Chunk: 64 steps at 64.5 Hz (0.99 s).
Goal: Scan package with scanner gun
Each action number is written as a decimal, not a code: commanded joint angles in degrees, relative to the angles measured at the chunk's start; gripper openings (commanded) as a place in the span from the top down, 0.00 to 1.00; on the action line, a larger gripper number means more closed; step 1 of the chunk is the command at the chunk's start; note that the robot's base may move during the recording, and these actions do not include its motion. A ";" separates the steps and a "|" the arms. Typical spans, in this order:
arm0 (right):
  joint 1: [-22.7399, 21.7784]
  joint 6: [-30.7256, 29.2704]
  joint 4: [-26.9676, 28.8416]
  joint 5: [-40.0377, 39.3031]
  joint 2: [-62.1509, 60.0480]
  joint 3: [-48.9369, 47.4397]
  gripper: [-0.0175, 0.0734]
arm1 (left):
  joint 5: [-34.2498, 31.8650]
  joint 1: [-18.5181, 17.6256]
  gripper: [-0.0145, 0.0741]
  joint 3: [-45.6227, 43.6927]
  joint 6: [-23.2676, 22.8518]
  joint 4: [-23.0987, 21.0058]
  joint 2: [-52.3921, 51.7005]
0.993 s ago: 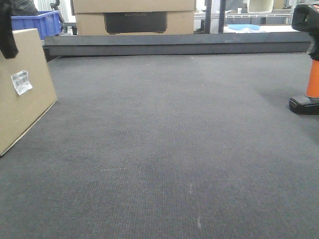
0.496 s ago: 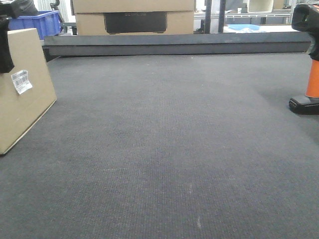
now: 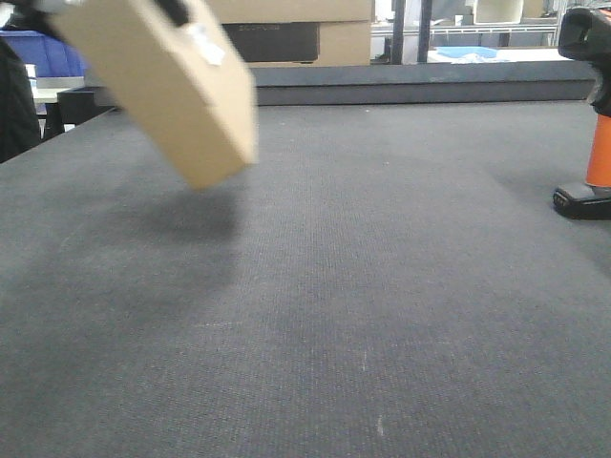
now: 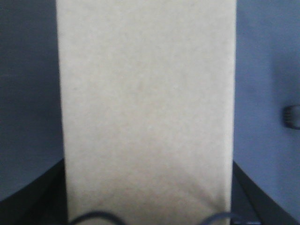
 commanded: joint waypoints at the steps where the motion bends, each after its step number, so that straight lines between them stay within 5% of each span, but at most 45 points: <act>1: 0.12 -0.18 -0.43 -0.91 -0.15 -0.02 0.99 | -2.04 -2.50 0.96 -0.43 -1.15 -3.21 2.20; 17: 0.12 -0.18 -1.42 -3.38 -0.15 -0.02 0.99 | -4.39 -8.49 0.96 -0.43 -1.15 -3.58 6.13; 33: 0.12 -0.18 -1.42 -10.14 -0.15 -0.02 0.99 | -4.61 -8.92 0.96 -0.43 -1.15 -3.82 6.37; 39: 0.12 -0.18 -1.42 -6.59 0.64 -2.49 0.99 | -4.01 -8.92 0.96 -0.43 -1.15 -4.47 6.37; 47: 0.12 -0.18 -1.42 -2.15 6.53 -8.50 0.99 | -4.02 -8.92 0.96 -0.43 -1.15 -5.97 6.37; 64: 0.12 -0.18 -1.52 -6.83 31.03 -18.25 0.99 | -4.38 -8.92 0.96 -0.43 -1.15 -6.15 6.37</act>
